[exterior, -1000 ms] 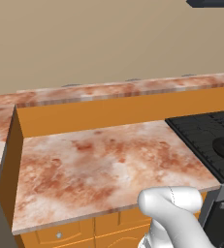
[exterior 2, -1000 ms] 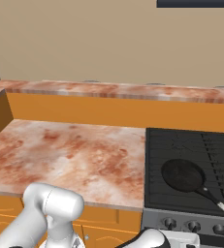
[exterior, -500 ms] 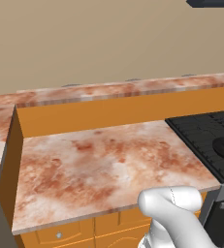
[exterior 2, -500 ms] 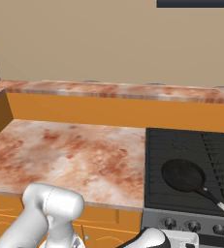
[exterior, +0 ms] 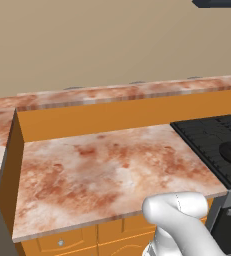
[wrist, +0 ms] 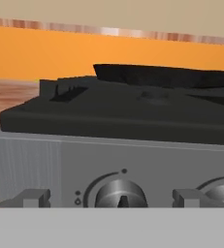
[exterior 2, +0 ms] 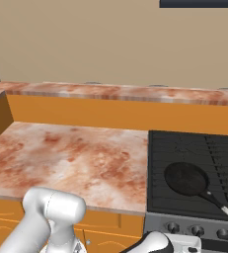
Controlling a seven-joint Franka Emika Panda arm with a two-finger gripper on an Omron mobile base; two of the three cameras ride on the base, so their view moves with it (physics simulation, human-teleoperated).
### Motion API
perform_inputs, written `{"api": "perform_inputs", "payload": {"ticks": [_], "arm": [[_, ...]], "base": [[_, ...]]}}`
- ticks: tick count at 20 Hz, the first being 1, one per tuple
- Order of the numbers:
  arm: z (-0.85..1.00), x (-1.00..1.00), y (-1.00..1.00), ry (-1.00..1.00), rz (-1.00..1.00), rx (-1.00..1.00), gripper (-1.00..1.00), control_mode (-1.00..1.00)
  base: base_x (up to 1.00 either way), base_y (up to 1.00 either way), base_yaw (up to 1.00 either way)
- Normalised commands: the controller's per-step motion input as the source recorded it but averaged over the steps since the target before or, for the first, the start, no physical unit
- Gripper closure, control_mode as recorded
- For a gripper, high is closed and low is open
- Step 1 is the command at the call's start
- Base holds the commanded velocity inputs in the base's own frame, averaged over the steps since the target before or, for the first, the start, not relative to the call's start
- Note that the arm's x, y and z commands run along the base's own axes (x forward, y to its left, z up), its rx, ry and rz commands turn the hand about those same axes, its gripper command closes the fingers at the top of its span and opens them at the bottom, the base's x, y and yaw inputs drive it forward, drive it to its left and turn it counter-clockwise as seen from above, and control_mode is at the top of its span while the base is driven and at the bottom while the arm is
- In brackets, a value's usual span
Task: Pick the pan from the cabinet and place it on the stove. Then turn on the stove burner for the pan.
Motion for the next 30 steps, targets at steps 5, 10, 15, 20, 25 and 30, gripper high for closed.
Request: {"api": "perform_inputs", "payload": {"ticks": [5,10,15,20,25,30], "arm": [[-0.10,0.12,0.00,0.00,0.00,0.00,-1.00,-1.00],[-0.10,0.08,-0.01,0.00,0.00,0.00,-1.00,-1.00],[-0.12,0.08,-0.02,0.00,0.00,0.00,-1.00,-1.00],[-0.11,0.10,-0.03,0.00,0.00,0.00,-1.00,-1.00],[-0.05,0.10,-0.03,0.00,0.00,0.00,-1.00,-1.00],[-0.03,0.12,-0.01,0.00,0.00,0.00,-1.00,-1.00]], "base": [[0.00,0.00,0.00],[0.00,0.00,0.00],[0.00,0.00,0.00],[0.00,0.00,0.00],[0.00,0.00,0.00],[0.00,0.00,0.00]]}}
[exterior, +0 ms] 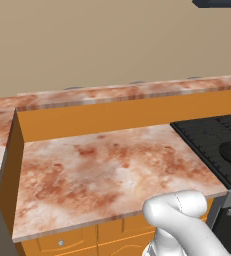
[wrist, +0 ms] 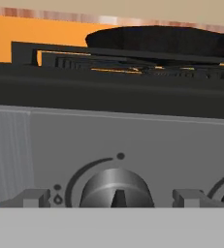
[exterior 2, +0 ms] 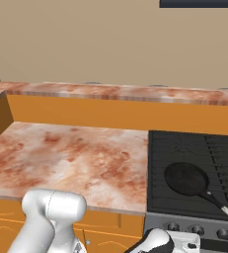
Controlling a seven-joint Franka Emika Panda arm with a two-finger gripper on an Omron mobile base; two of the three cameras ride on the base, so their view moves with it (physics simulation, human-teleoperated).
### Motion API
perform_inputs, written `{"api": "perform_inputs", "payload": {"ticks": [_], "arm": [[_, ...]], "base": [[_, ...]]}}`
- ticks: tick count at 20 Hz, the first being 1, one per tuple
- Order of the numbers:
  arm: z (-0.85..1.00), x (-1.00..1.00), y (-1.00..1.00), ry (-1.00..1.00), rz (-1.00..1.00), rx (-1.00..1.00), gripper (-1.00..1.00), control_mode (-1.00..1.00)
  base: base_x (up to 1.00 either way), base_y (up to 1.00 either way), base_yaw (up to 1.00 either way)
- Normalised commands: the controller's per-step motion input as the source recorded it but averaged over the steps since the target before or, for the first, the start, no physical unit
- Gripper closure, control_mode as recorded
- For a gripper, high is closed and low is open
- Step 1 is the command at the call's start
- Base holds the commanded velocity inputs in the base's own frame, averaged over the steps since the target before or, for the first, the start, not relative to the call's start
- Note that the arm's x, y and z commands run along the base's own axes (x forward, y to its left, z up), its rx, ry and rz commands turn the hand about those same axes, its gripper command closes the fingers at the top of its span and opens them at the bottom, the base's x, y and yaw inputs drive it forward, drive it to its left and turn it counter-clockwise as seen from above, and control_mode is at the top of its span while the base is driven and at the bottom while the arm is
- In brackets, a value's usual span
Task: Pick the pan from the cabinet and place it on the stove. Then turn on the stove burner for the pan.
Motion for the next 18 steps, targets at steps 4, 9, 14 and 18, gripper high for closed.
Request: {"api": "perform_inputs", "payload": {"ticks": [4,9,14,18], "arm": [[-0.10,0.13,0.00,0.00,0.00,0.00,-1.00,-1.00],[-0.16,0.15,0.00,0.00,0.00,0.00,-1.00,-1.00],[-0.16,0.08,0.00,0.00,0.00,0.00,-1.00,-1.00],[-0.23,0.13,0.00,0.02,0.00,0.00,1.00,-1.00]], "base": [[0.00,0.00,0.00],[0.00,0.00,0.00],[0.00,0.00,0.00],[0.00,0.00,0.00]]}}
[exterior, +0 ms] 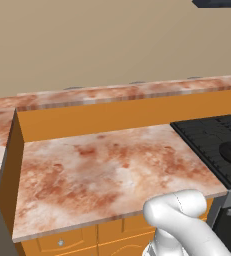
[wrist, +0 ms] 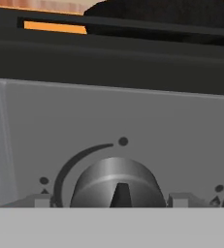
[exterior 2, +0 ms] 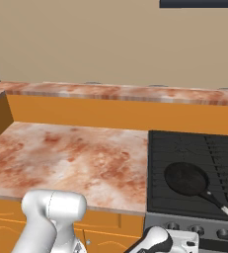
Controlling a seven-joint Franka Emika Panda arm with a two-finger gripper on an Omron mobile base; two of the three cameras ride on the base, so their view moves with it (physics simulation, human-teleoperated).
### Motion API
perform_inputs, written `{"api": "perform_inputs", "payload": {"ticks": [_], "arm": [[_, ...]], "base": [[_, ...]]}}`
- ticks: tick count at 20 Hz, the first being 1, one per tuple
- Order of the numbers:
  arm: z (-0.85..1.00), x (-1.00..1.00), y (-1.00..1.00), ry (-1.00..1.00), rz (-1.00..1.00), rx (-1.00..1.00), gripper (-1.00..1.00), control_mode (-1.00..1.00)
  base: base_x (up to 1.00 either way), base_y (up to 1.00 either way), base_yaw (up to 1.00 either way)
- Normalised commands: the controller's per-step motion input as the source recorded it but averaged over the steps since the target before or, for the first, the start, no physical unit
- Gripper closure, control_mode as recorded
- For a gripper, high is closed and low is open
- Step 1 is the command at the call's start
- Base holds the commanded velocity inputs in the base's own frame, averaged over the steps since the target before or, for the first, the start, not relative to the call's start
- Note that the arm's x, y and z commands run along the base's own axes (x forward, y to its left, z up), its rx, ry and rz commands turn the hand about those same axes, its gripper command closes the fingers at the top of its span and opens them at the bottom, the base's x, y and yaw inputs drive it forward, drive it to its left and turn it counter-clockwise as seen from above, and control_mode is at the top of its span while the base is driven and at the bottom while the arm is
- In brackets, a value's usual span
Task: Pick the pan from the cabinet and place it on the stove. Then turn on the stove burner for the pan.
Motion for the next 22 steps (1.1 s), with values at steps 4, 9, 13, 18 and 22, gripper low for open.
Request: {"api": "perform_inputs", "payload": {"ticks": [4,9,13,18,22], "arm": [[-0.13,0.18,0.00,0.00,0.00,0.00,1.00,-1.00],[-0.07,0.17,0.01,0.00,0.01,0.00,1.00,-1.00],[0.00,0.02,0.00,0.01,0.02,-0.08,1.00,-1.00],[0.00,0.00,0.00,0.00,0.03,-0.29,1.00,-1.00],[0.01,-0.01,0.00,0.00,0.02,-0.32,1.00,-1.00]], "base": [[0.00,0.00,0.00],[0.00,0.00,0.00],[0.00,0.00,0.00],[0.00,0.00,0.00],[0.00,0.00,0.00]]}}
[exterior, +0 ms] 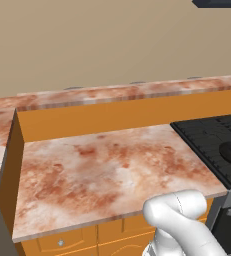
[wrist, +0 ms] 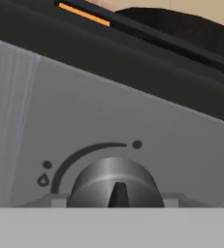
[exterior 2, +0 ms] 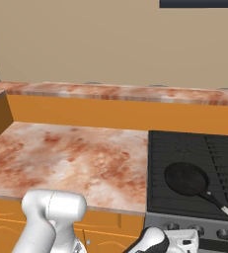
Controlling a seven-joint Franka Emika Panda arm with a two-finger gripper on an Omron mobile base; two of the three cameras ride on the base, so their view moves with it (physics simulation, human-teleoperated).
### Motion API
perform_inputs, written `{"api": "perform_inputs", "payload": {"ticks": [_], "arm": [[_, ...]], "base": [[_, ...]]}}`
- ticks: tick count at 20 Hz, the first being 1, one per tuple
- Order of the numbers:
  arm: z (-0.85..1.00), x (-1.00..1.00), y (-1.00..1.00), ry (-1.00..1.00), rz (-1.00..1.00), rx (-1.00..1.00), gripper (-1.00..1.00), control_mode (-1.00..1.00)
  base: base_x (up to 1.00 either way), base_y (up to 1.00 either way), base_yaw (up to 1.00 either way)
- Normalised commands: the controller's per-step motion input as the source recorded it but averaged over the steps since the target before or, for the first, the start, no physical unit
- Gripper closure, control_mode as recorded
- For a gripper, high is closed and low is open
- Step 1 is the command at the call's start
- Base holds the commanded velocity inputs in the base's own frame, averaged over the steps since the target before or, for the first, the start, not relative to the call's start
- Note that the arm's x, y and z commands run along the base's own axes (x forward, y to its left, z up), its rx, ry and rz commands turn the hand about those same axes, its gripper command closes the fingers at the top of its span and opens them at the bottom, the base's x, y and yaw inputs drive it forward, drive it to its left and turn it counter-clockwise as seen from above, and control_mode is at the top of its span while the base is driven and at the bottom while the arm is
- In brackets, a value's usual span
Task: Pick the pan from the cabinet and place it on the stove. Then turn on the stove burner for the pan.
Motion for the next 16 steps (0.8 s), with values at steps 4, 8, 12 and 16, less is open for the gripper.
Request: {"api": "perform_inputs", "payload": {"ticks": [4,8,12,16], "arm": [[0.05,-0.06,0.00,0.00,0.02,-0.32,1.00,-1.00],[0.06,-0.09,0.00,0.00,0.01,-0.34,1.00,-1.00],[0.03,-0.12,0.00,0.00,0.01,-0.35,1.00,-1.00],[0.02,-0.11,0.00,0.00,0.02,-0.36,1.00,-1.00]], "base": [[0.00,0.00,0.00],[0.00,0.00,0.00],[0.00,0.00,0.00],[0.00,0.00,0.00]]}}
